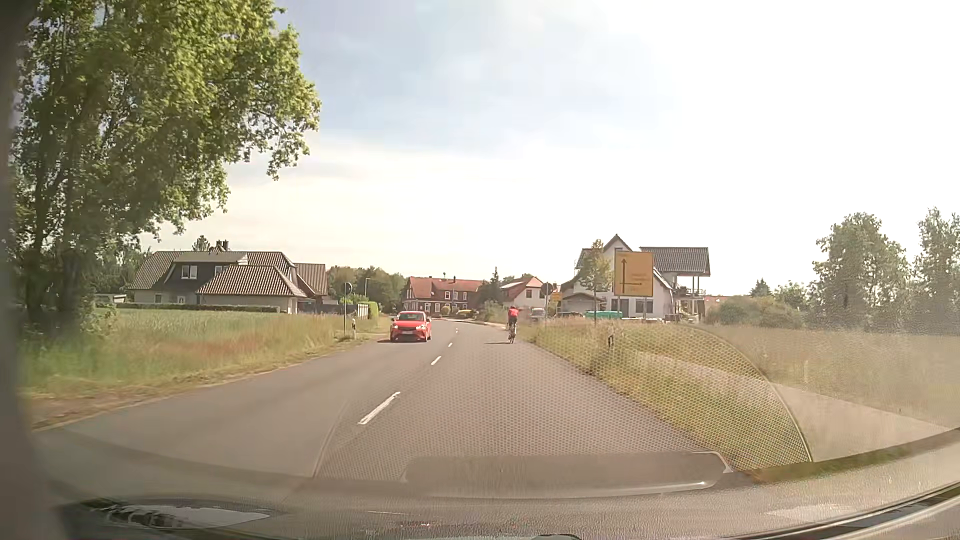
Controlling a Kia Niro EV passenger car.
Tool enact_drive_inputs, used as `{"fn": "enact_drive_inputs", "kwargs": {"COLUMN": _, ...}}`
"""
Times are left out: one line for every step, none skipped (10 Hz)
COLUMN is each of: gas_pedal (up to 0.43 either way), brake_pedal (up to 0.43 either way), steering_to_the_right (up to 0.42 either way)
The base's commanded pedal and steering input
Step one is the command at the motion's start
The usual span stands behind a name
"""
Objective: Follow the waypoints while adhering to traffic rules and regulations
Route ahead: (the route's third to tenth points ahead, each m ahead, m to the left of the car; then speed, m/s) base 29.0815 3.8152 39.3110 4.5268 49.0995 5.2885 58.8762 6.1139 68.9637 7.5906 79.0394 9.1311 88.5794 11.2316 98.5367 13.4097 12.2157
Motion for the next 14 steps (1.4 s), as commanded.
{"fn": "enact_drive_inputs", "kwargs": {"gas_pedal": 0.169, "brake_pedal": 0.000, "steering_to_the_right": -0.013}}
{"fn": "enact_drive_inputs", "kwargs": {"gas_pedal": 0.169, "brake_pedal": 0.000, "steering_to_the_right": -0.013}}
{"fn": "enact_drive_inputs", "kwargs": {"gas_pedal": 0.169, "brake_pedal": 0.000, "steering_to_the_right": -0.013}}
{"fn": "enact_drive_inputs", "kwargs": {"gas_pedal": 0.169, "brake_pedal": 0.000, "steering_to_the_right": -0.013}}
{"fn": "enact_drive_inputs", "kwargs": {"gas_pedal": 0.169, "brake_pedal": 0.000, "steering_to_the_right": -0.014}}
{"fn": "enact_drive_inputs", "kwargs": {"gas_pedal": 0.169, "brake_pedal": 0.000, "steering_to_the_right": -0.013}}
{"fn": "enact_drive_inputs", "kwargs": {"gas_pedal": 0.169, "brake_pedal": 0.000, "steering_to_the_right": -0.013}}
{"fn": "enact_drive_inputs", "kwargs": {"gas_pedal": 0.169, "brake_pedal": 0.000, "steering_to_the_right": -0.012}}
{"fn": "enact_drive_inputs", "kwargs": {"gas_pedal": 0.177, "brake_pedal": 0.000, "steering_to_the_right": -0.012}}
{"fn": "enact_drive_inputs", "kwargs": {"gas_pedal": 0.189, "brake_pedal": 0.000, "steering_to_the_right": -0.011}}
{"fn": "enact_drive_inputs", "kwargs": {"gas_pedal": 0.197, "brake_pedal": 0.000, "steering_to_the_right": -0.011}}
{"fn": "enact_drive_inputs", "kwargs": {"gas_pedal": 0.197, "brake_pedal": 0.000, "steering_to_the_right": -0.010}}
{"fn": "enact_drive_inputs", "kwargs": {"gas_pedal": 0.197, "brake_pedal": 0.000, "steering_to_the_right": -0.011}}
{"fn": "enact_drive_inputs", "kwargs": {"gas_pedal": 0.197, "brake_pedal": 0.000, "steering_to_the_right": -0.010}}
